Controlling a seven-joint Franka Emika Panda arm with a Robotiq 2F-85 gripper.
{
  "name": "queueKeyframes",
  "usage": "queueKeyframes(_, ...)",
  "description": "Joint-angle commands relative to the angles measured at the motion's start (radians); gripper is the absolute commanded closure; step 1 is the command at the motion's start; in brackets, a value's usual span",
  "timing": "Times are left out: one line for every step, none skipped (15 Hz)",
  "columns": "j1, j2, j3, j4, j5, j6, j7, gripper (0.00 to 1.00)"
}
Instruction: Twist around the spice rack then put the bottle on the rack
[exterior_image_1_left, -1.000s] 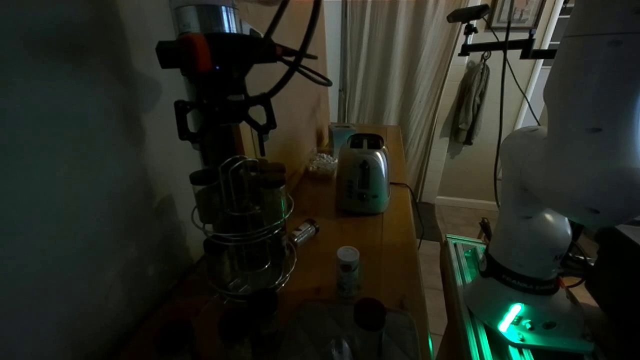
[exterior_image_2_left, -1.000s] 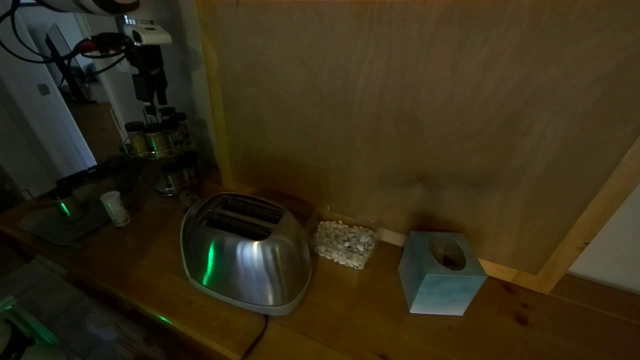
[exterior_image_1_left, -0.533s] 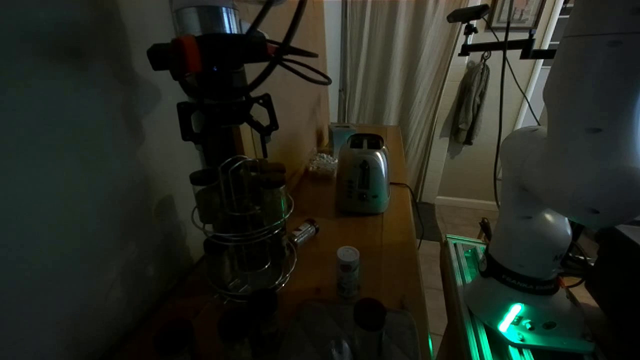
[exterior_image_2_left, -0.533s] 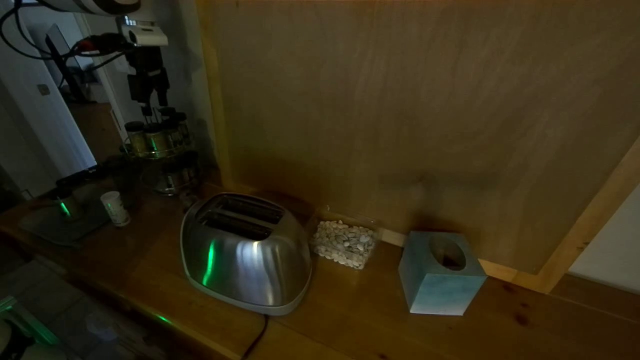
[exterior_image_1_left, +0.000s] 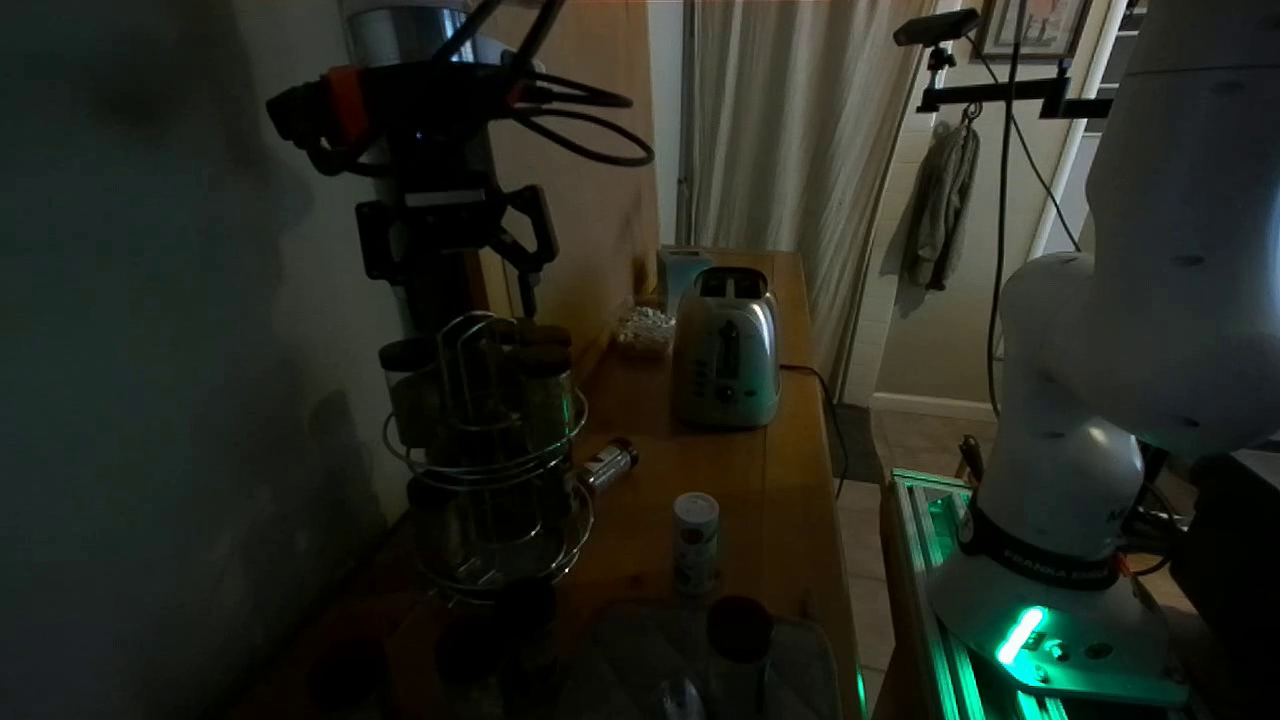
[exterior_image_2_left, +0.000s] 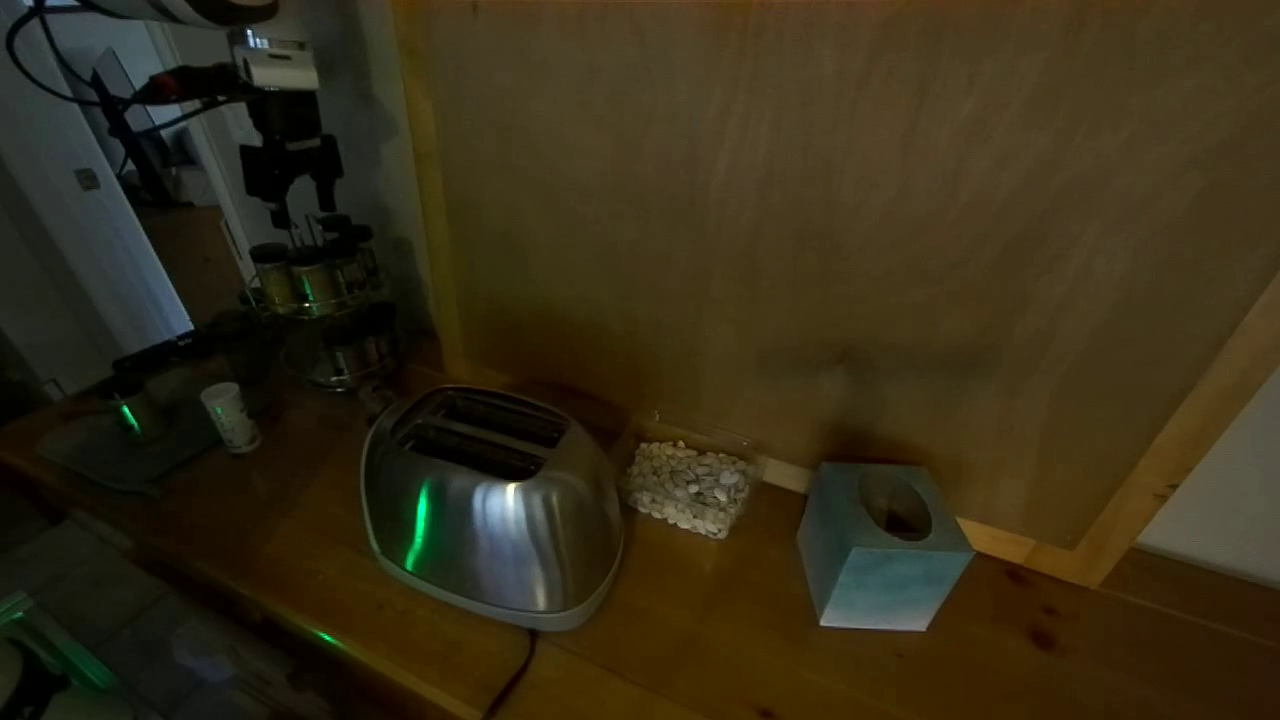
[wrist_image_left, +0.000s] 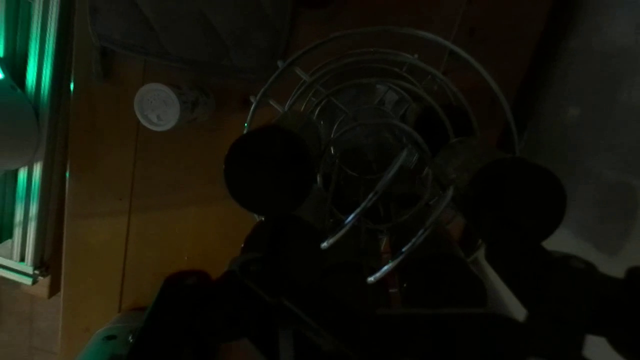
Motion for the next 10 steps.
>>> queueKeyframes(0.001,-0.001,0.002,-0.004,0.037,0.018,0.086,0.00)
queueKeyframes(0.001,-0.003,0.003,-0.006,0.040,0.020,0.101,0.00)
queueKeyframes(0.001,-0.005,0.003,-0.008,0.043,0.020,0.115,0.00)
queueKeyframes(0.001,-0.005,0.003,-0.009,0.044,0.021,0.128,0.00)
queueKeyframes(0.001,-0.004,0.003,-0.011,0.048,0.021,0.135,0.00)
queueKeyframes(0.002,-0.002,0.004,-0.012,0.046,0.020,0.145,0.00)
queueKeyframes(0.002,-0.001,0.004,-0.014,0.042,0.022,0.154,0.12)
queueKeyframes(0.001,-0.002,0.003,-0.019,0.038,0.026,0.160,0.25)
queueKeyframes(0.000,-0.005,0.002,-0.023,0.033,0.034,0.166,0.30)
queueKeyframes(0.000,-0.005,0.002,-0.026,0.031,0.040,0.172,0.35)
